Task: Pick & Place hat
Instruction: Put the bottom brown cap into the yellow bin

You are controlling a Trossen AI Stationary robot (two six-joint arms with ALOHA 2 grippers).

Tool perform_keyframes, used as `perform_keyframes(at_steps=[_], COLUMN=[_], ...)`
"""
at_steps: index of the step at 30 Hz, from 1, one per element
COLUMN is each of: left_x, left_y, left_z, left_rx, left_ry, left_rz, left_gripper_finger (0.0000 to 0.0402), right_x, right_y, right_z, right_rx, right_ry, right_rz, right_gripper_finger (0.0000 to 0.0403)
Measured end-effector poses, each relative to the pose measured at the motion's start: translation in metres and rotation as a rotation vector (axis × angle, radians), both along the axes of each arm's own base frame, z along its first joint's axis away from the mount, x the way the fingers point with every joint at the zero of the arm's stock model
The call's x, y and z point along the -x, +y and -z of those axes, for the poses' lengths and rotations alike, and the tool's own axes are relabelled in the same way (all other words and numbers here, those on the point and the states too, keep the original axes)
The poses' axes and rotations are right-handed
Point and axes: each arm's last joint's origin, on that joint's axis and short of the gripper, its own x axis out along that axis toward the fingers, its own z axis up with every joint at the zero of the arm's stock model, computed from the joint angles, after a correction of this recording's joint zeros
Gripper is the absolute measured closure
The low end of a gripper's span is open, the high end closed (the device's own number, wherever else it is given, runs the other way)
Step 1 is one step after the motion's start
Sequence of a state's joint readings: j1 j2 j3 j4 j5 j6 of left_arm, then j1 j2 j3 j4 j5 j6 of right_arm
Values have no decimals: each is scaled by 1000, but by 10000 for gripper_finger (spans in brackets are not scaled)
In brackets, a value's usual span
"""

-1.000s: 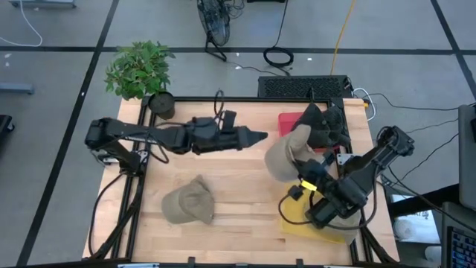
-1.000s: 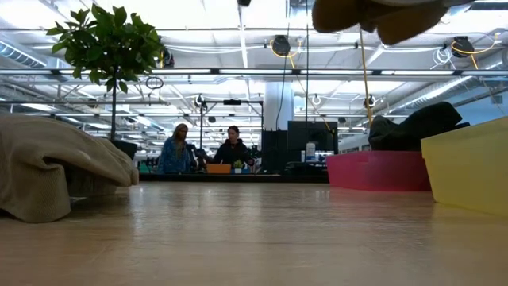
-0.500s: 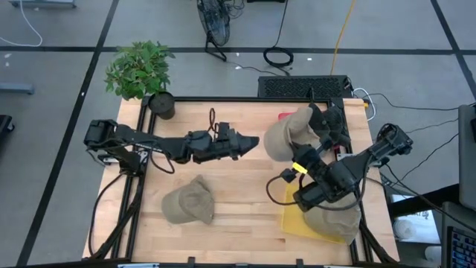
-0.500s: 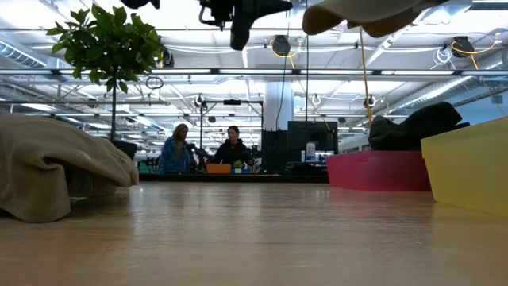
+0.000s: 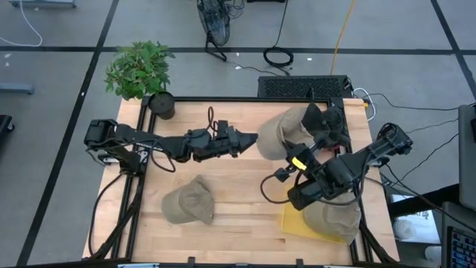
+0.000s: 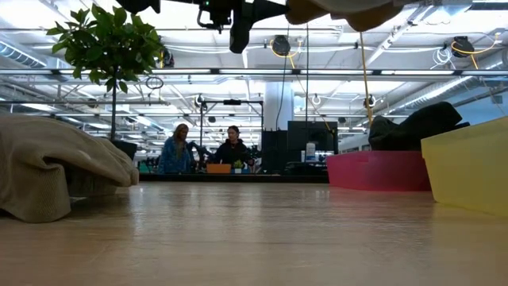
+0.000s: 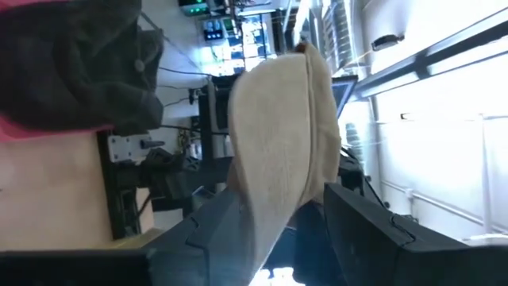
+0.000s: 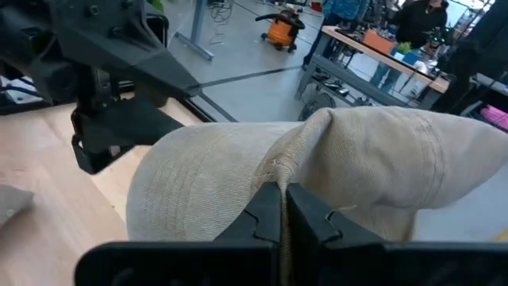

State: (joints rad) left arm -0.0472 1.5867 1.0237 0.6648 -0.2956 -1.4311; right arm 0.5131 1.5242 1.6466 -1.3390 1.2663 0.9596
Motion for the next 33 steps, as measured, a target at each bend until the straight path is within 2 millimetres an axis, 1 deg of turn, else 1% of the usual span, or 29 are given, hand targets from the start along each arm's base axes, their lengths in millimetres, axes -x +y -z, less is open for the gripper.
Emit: perform_keyframes(at_steps=[6, 8, 11, 15, 16, 19, 24, 28, 33], left_x=[0, 0, 0, 1, 2, 1, 1, 0, -1], left_y=[0, 0, 0, -1, -1, 1, 2, -2, -5], left_z=[0, 0, -1, -8, -12, -11, -8, -3, -4], left_rx=[-15, -19, -28, -70, -78, -85, -69, -66, -69], left_ry=[0, 1, -3, -64, -84, -88, -69, -30, -38], left_rz=[3, 4, 4, 20, 22, 28, 110, 173, 232], left_gripper_finger=[219, 230, 276, 374, 384, 383, 390, 390, 390], right_x=[-11, -14, -17, -19, -19, -19, -16, -10, 7], right_y=[0, 0, 0, 0, 0, 1, 7, 15, 24], right_z=[-4, -6, -8, -8, -9, -8, -5, -6, -21], right_rx=[36, 54, 61, 62, 62, 53, -30, -158, -217], right_ry=[-10, -13, -18, -22, -26, 9, 117, 58, -69], right_rz=[-19, -17, -21, -26, -25, -47, -165, -200, -235], right_gripper_finger=[403, 403, 403, 403, 403, 403, 395, 360, 312])
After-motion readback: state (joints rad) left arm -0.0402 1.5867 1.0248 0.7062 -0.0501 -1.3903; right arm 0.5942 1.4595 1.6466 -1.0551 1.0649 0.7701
